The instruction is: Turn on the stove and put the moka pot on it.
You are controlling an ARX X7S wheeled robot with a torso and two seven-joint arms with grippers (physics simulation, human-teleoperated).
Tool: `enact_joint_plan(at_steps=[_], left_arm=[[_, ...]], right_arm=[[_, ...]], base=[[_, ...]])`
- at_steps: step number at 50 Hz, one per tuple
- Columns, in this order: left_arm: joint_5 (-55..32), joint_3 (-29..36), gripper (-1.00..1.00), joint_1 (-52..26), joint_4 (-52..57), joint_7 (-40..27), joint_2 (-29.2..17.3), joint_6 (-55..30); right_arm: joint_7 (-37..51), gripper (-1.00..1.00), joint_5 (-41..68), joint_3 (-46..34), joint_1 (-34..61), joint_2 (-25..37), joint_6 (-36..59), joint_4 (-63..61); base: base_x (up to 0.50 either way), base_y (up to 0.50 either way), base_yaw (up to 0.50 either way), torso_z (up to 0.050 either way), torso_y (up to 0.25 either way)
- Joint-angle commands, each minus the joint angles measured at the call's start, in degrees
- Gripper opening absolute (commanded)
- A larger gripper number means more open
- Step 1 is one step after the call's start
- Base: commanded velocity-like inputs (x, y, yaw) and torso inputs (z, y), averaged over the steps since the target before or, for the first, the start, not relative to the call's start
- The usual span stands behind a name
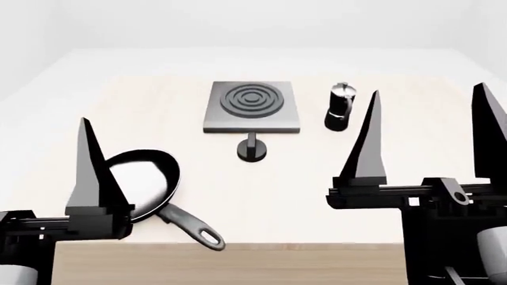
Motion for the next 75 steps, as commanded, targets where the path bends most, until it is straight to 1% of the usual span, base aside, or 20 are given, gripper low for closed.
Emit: enact_joint_plan(at_steps=[1,3,6,11,13,15,18,25,30,33,36,44,45,48,49,52,56,71,74,75], left_arm=[[-0.06,0.19,1.00,-0.20,0.10,-0.14,-0.17,-0.13],[-0.11,0.10,1.00,-0.13,0.19,-0.21,-0.27,-0.05],[-0.04,0.17,1.00,-0.09,0.14,-0.24,-0.27,0.03],[-0.04,0.50,1.00,-0.20,-0.30,-0.04,0.00,0.33],[-0.07,0.51,1.00,-0.30,-0.15,-0.09,-0.09,0.18],[-0.06,0.56,1.00,-0.28,-0.37,-0.07,0.00,0.35],[0.42,1.05,1.00,-0.22,-0.78,0.11,0.34,0.54],[0.10,0.73,1.00,-0.23,-0.31,-0.15,-0.08,0.40],[0.00,0.81,1.00,-0.52,-0.09,-0.21,-0.21,0.07],[0.14,0.80,1.00,-0.16,-0.27,-0.20,-0.22,0.55],[0.30,0.97,1.00,-0.09,-0.62,-0.14,-0.12,0.66],[0.00,0.90,1.00,-0.22,-0.12,-0.42,-0.34,0.38],[0.01,0.88,1.00,-0.21,-0.09,-0.45,-0.39,0.37],[-0.18,0.79,1.00,-0.27,-0.09,-0.51,-0.48,0.38],[-0.23,0.89,1.00,-0.37,-0.02,-0.43,-0.49,0.33],[-0.34,0.75,1.00,-0.33,0.22,-0.59,-0.64,0.36],[-0.13,1.00,1.00,-0.37,0.11,-0.59,-0.59,0.31],[-0.27,1.40,1.00,-0.83,0.03,-0.51,-0.64,0.20],[-0.25,1.50,1.00,-0.94,0.09,-0.52,-0.67,0.11],[-0.06,1.59,1.00,-0.83,0.00,-0.53,-0.63,0.18]], right_arm=[[0.46,1.00,0.22,-0.19,-0.13,0.36,-0.17,-0.04],[0.30,1.00,0.64,-0.10,1.14,0.34,1.84,-0.85],[0.60,1.00,0.38,-0.26,-0.07,0.50,-0.17,0.03],[0.63,1.00,0.71,-0.31,1.24,0.50,2.02,-0.83],[0.84,1.00,0.53,-0.38,0.06,0.67,0.13,-0.16],[0.75,1.00,0.85,-0.27,1.20,0.65,1.89,-0.85],[1.04,1.00,0.66,-0.47,-0.28,0.76,-0.46,0.14],[1.16,1.00,1.28,-0.35,1.11,0.74,1.79,-0.77],[1.48,1.00,1.03,-0.70,-0.13,0.96,-0.20,-0.06],[1.43,1.00,1.43,-0.54,1.35,0.94,2.19,-0.96],[1.70,1.00,1.07,-0.73,-0.09,1.17,-0.24,0.07],[1.91,1.00,1.15,-0.92,0.23,1.44,0.38,-0.35],[1.81,1.00,1.41,-0.88,1.28,1.42,2.08,-1.04],[2.05,1.00,1.17,-0.99,0.11,1.60,0.14,-0.26],[1.92,1.00,1.55,-0.86,1.39,1.53,2.23,-1.15],[1.99,1.00,1.60,-0.96,1.64,1.60,2.58,-1.34],[2.28,1.00,1.24,-1.20,0.04,1.87,-0.17,-0.17],[2.80,1.00,1.57,-1.36,-0.30,2.26,-0.73,-0.06],[2.79,1.00,1.92,-1.35,0.91,2.20,1.51,-1.19],[2.95,1.00,1.67,-1.43,-0.16,2.30,-0.30,-0.35]], base=[[0.14,0.00,0.00,0.000,0.000],[0.15,0.00,0.00,0.000,0.000],[0.15,0.00,0.00,0.000,0.000],[0.15,0.00,0.00,0.000,0.000],[0.15,0.00,0.00,0.000,0.000],[0.15,0.00,0.00,0.000,0.000],[0.15,0.00,0.00,0.000,0.000],[0.18,0.00,0.00,0.000,0.000],[0.21,0.00,0.00,0.000,0.000],[0.21,0.00,0.00,0.000,0.000],[0.21,0.00,0.00,0.000,0.000],[0.22,0.00,0.00,0.000,0.000],[0.23,0.00,0.00,0.000,0.000],[0.23,0.00,0.00,0.000,0.000],[0.24,0.00,0.00,0.000,0.000],[0.23,0.00,0.00,0.000,0.000],[0.25,0.00,0.00,0.000,0.000],[0.30,0.00,0.00,0.000,0.001],[0.30,0.00,0.00,0.000,0.000],[0.30,0.00,0.00,0.000,0.000]])
